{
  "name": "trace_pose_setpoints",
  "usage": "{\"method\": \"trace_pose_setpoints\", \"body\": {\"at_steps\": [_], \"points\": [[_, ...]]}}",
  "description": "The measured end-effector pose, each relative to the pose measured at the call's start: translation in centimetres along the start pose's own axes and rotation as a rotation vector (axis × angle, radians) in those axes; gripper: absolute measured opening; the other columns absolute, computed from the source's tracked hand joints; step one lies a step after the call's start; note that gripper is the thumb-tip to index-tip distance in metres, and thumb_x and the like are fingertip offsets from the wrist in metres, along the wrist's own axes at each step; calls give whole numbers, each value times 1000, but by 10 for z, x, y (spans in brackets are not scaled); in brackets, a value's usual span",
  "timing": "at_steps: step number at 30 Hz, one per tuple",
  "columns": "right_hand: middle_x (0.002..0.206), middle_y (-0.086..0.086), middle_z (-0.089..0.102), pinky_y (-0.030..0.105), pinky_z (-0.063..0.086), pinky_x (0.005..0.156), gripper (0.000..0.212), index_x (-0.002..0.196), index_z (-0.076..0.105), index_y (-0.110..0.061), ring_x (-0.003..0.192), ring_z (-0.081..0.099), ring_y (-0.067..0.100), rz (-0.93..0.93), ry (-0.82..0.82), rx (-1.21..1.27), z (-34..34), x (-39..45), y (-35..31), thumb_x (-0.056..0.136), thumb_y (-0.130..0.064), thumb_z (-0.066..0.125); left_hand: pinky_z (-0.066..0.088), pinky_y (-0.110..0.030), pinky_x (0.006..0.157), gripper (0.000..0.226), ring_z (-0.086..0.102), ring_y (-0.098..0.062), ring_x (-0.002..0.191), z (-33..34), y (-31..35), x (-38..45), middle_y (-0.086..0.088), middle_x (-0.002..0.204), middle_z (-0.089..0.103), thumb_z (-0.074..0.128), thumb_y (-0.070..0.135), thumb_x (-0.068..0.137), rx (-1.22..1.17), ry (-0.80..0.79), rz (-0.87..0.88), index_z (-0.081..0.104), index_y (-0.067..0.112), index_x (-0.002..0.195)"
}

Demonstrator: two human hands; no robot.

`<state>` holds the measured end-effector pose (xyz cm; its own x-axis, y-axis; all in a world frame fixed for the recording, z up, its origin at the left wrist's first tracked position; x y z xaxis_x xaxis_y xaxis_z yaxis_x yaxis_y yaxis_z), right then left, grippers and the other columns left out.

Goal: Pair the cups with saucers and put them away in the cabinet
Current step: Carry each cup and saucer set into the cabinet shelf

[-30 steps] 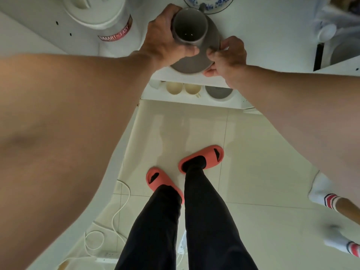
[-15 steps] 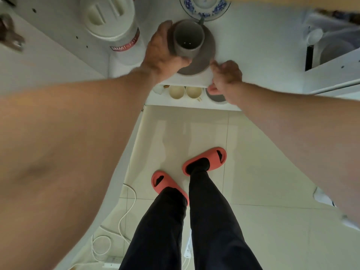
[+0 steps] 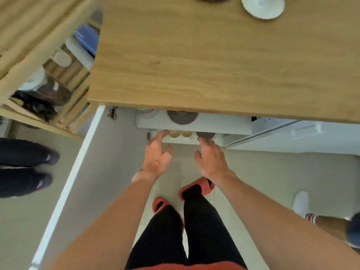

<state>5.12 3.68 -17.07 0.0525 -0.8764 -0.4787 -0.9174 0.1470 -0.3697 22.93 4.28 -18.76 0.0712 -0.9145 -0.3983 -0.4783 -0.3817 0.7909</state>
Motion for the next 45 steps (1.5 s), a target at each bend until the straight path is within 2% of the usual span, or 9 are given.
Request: {"method": "trace_pose_setpoints", "body": {"at_steps": [9, 16, 20, 24, 27, 30, 39, 42, 45], "points": [[110, 7, 63, 38, 51, 88, 28, 123, 60, -9, 101, 60, 24, -254, 446, -57, -112, -40, -61, 99, -19, 50, 46, -36, 87, 31, 64, -20, 102, -66, 120, -35, 1, 106, 71, 47, 28, 88, 397, 243, 460, 67, 17, 111], [120, 6, 56, 36, 46, 96, 32, 131, 53, -12, 110, 55, 23, -84, 543, 95, -195, 12, -45, 100, -22, 48, 46, -30, 90, 26, 62, -15, 101, -81, 188, 27, 2, 107, 69, 50, 23, 91, 395, 287, 617, 65, 16, 111], [132, 9, 49, 40, 43, 98, 40, 139, 45, -13, 120, 51, 27, 64, 473, 221, -231, 55, -19, 101, -24, 47, 47, -30, 89, 26, 61, -13, 100, -69, 214, 73, 3, 106, 68, 50, 25, 91, 362, 280, 590, 65, 18, 110], [145, 13, 43, 39, 41, 99, 51, 145, 36, -11, 129, 47, 32, 247, 346, 470, -268, 100, 12, 95, -17, 50, 53, -33, 82, 20, 61, -10, 91, -41, 245, 114, 3, 100, 67, 55, 18, 91, 282, 122, 560, 65, 17, 108], [144, 13, 42, 32, 40, 88, 55, 147, 33, -12, 125, 48, 32, 299, 287, 542, -299, 135, 30, 94, -15, 49, 52, -33, 86, 25, 60, -7, 96, -21, 277, 148, 4, 106, 66, 55, 22, 91, 310, 63, 556, 63, 19, 114], [144, 12, 44, 34, 43, 91, 55, 148, 31, -14, 124, 51, 32, 300, 250, 545, -323, 168, 44, 96, -19, 50, 46, -29, 97, 37, 57, -12, 113, -2, 304, 183, -1, 122, 61, 58, 27, 93, 319, 48, 489, 55, 16, 128], [110, 10, 61, 49, 60, 78, 28, 111, 41, -22, 89, 68, 32, 322, 231, 679, -342, 233, 64, 89, -21, 57, 42, -32, 104, 58, 48, -13, 126, 38, 348, 253, 4, 133, 54, 61, 55, 87, 285, 49, 311, 49, 19, 131], [104, 14, 65, 35, 57, 53, 23, 110, 47, -14, 59, 64, 26, 355, 244, 787, -343, 246, 65, 93, -22, 60, 45, -32, 97, 43, 52, -13, 114, 42, 352, 264, 6, 120, 59, 59, 53, 89, 295, 70, 293, 58, 22, 118], [97, 15, 68, 31, 52, 46, 25, 110, 49, -11, 48, 61, 22, 365, 252, 823, -345, 252, 68, 95, -27, 62, 49, -33, 88, 23, 56, -14, 100, 40, 355, 268, 4, 105, 61, 55, 39, 95, 237, 116, 315, 62, 20, 106]]}}
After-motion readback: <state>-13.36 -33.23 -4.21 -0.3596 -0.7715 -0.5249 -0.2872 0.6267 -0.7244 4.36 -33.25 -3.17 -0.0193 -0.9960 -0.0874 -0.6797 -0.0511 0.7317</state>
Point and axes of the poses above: each hand's wrist, its own x-axis towards the middle knuckle, its own z-axis out of the palm, y = z × x, the point moved 5 cm from there along x, towards the middle knuckle
